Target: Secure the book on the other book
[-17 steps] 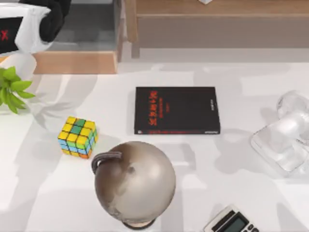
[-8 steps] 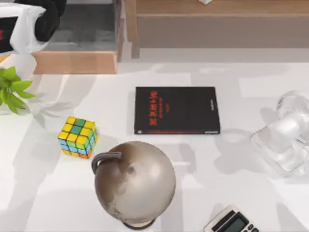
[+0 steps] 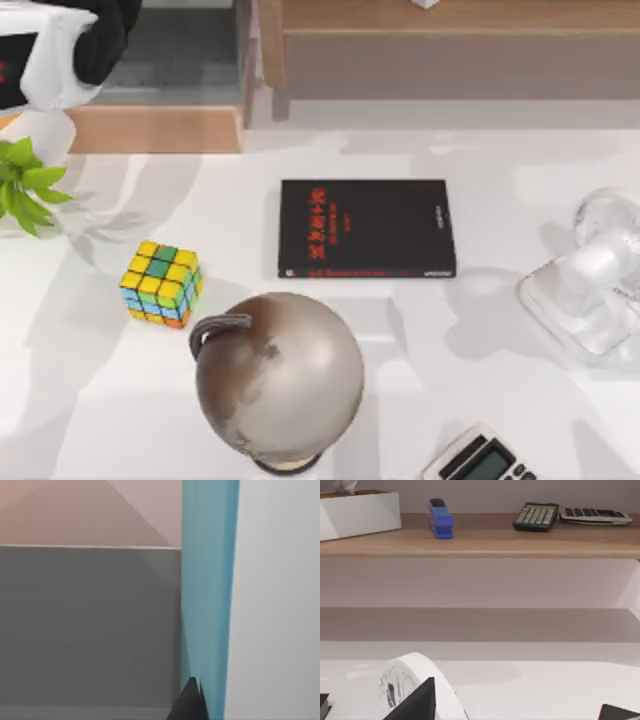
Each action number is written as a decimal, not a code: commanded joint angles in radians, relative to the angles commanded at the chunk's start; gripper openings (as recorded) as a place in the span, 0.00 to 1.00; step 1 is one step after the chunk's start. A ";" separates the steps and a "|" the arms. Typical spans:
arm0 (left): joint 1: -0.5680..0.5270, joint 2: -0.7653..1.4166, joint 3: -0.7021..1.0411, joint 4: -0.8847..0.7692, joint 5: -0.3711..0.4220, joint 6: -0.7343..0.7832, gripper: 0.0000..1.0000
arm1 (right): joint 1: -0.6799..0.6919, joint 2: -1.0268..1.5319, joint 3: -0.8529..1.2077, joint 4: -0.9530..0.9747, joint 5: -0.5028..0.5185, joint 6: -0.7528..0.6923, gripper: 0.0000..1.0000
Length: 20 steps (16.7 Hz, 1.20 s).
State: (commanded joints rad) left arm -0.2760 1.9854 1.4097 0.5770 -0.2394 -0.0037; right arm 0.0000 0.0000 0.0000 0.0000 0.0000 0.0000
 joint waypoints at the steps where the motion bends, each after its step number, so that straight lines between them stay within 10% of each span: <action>1: -0.002 -0.010 -0.003 -0.002 -0.004 0.005 0.00 | 0.000 0.000 0.000 0.000 0.000 0.000 1.00; 20: -0.576 -0.339 -0.060 -0.202 -0.376 0.730 0.00 | 0.000 0.000 0.000 0.000 0.000 0.000 1.00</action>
State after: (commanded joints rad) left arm -0.8515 1.6466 1.3497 0.3752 -0.6153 0.7258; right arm 0.0000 0.0000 0.0000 0.0000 0.0000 0.0000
